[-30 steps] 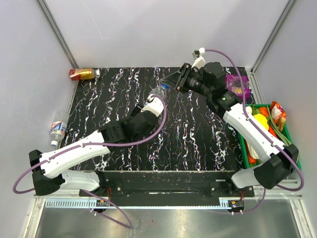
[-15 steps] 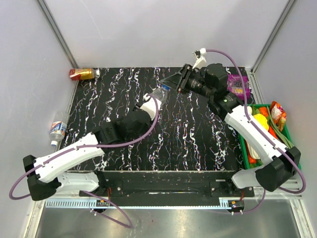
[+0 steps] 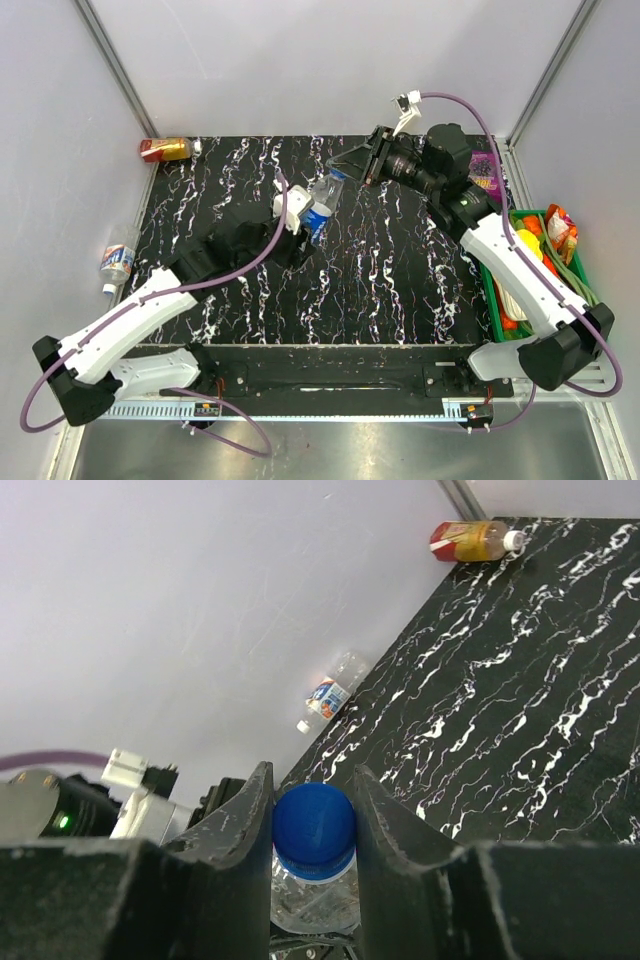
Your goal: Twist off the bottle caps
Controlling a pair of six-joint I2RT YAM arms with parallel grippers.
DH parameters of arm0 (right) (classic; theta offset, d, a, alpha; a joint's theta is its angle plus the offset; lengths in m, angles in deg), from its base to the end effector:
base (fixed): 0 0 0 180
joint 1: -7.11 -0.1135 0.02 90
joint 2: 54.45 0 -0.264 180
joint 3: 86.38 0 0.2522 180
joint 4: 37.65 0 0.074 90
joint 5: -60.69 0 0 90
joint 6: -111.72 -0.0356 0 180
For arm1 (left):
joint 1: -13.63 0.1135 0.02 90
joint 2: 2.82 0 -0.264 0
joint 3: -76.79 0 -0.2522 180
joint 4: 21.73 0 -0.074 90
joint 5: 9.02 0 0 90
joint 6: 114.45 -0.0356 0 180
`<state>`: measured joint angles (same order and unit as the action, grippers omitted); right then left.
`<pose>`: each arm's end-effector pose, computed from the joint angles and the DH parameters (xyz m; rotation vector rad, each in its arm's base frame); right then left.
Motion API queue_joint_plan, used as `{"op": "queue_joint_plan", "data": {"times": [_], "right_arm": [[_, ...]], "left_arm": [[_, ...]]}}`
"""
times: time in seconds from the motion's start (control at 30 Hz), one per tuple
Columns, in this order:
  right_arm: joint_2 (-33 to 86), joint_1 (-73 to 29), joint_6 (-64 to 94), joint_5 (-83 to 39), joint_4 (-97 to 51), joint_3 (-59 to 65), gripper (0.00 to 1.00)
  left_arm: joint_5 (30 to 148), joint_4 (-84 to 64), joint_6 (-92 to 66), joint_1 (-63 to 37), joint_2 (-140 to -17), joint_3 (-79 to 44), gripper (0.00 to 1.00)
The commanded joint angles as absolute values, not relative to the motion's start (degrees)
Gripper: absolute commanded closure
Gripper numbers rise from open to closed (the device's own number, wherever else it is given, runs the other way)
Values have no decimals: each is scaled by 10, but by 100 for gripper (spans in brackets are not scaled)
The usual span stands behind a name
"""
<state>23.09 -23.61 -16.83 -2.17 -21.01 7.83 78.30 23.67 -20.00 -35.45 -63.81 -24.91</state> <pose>0.2585 0.1725 0.4437 -0.2906 1.7067 1.2912 0.1515 -0.1723 0.3678 0.7711 1.9564 -0.5240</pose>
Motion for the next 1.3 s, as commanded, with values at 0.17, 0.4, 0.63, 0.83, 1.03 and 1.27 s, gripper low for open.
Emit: {"op": "queue_joint_plan", "data": {"times": [0.17,0.4,0.63,0.83,1.03,1.27], "right_arm": [[204,-244,-119,108,-233,125,100],[182,-244,-140,180,-356,88,100],[172,-244,-148,230,-395,87,100],[175,-244,-155,299,-436,87,100],[179,-244,-170,307,-462,82,100],[172,-243,-182,269,-466,75,86]], "left_arm": [[1133,82,-165,-266,-593,-291,88],[1328,-27,-93,-232,-594,-310,87],[1448,-188,10,-218,-596,-327,87],[1497,-286,88,-215,-595,-335,87],[1495,-296,94,-213,-590,-340,87],[1487,-267,79,-212,-588,-340,88]]}}
